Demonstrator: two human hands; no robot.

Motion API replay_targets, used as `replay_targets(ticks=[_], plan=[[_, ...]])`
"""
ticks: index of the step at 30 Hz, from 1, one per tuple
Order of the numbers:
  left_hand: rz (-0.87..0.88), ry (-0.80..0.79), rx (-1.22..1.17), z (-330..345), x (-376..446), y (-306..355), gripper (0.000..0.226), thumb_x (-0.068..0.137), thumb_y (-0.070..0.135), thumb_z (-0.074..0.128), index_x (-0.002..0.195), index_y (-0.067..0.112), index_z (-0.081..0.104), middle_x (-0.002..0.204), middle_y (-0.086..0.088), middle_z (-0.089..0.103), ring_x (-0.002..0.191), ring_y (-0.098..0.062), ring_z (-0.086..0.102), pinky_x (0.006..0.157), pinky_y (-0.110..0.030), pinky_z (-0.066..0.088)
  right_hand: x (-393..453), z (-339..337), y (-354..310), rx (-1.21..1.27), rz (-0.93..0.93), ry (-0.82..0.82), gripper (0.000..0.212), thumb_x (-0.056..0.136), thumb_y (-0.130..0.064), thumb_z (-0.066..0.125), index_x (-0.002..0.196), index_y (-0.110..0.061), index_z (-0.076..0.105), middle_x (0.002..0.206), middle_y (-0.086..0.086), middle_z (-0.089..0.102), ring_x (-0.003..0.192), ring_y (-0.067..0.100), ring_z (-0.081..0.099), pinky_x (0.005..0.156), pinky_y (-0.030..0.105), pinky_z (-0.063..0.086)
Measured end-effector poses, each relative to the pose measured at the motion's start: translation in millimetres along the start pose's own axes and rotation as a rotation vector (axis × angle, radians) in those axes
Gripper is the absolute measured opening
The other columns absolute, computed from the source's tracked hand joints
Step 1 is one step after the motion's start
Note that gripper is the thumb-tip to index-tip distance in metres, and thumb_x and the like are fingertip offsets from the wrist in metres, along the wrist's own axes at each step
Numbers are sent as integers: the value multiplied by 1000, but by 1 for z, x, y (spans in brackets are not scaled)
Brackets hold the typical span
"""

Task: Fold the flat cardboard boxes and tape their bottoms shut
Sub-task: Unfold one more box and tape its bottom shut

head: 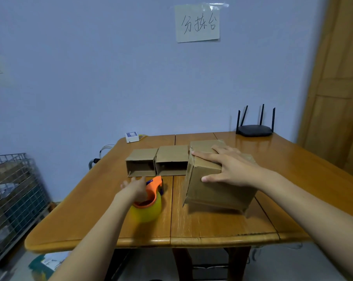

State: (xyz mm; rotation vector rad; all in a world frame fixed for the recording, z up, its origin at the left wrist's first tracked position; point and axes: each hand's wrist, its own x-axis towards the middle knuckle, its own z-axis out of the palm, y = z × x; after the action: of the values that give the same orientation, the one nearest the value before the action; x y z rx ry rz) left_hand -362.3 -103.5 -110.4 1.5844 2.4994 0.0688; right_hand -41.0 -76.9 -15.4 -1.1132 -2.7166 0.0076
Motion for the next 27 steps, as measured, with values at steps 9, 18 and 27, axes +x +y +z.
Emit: replay_targets(ticks=[9,18,27], plan=[[402,-122,-1255,-17,-98,115,45,90,75,11,130,66,30,140,9,46,129,-16,45,105,-37,42,20,11,-6,80,9,59,67,81,-81,48,128,-83,0,149,12,43,137,33,35,107,47,29],[514,-174,-1077,3,-102,101,86,80,85,35,153,46,10,157,9,31,139,-17,39,108,-38,45,13,1,2,158,-65,75,72,87,-70,55,149,-61,18,100,-23,45,101,11,44,86,34,38],[550,-6,-1087,-17,-91,97,65,76,52,78,131,39,46,123,17,63,104,2,64,84,-20,54,15,-16,3,71,80,57,79,82,-81,45,148,-64,4,161,-4,31,146,28,27,116,46,23]])
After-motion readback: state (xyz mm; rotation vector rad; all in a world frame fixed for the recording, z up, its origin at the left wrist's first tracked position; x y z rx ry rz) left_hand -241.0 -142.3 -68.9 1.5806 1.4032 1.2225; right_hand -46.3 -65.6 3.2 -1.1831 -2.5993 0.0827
